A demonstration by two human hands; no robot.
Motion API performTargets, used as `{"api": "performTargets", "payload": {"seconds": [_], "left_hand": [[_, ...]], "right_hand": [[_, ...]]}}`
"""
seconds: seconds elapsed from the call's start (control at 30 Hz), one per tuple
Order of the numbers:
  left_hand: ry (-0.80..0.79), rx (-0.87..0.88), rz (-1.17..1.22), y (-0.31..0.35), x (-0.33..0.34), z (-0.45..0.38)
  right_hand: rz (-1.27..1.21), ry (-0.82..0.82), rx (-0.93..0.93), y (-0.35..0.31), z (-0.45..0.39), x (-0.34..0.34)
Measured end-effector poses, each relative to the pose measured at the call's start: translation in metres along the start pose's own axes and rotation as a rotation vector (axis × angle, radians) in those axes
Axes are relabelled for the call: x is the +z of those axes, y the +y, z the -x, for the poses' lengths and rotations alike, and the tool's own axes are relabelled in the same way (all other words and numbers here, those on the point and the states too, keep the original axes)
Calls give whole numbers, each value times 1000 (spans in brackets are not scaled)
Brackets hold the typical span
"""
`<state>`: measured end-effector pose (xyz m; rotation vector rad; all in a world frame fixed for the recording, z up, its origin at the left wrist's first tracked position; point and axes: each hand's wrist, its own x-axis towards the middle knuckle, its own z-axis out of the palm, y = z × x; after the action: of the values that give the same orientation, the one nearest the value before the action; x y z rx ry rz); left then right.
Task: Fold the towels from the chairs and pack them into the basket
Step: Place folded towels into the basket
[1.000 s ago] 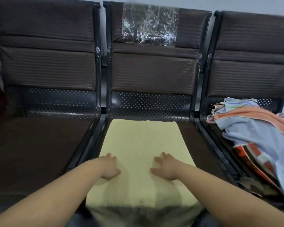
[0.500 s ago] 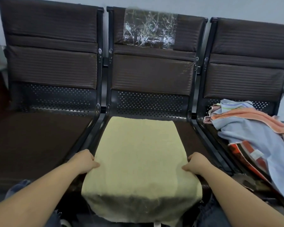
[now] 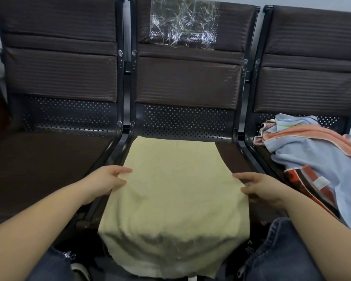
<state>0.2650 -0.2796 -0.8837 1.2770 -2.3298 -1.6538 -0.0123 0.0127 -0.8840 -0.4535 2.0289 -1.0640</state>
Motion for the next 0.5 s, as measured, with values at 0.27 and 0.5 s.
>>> {"api": "performTargets", "payload": {"seconds": [0.27, 0.5], "left_hand": [[29, 68, -441, -8, -1, 10], [19, 169, -860, -13, -4, 24]], "right_hand": [[410, -89, -26, -3, 20, 3], [834, 44, -133, -5, 27, 6]]}}
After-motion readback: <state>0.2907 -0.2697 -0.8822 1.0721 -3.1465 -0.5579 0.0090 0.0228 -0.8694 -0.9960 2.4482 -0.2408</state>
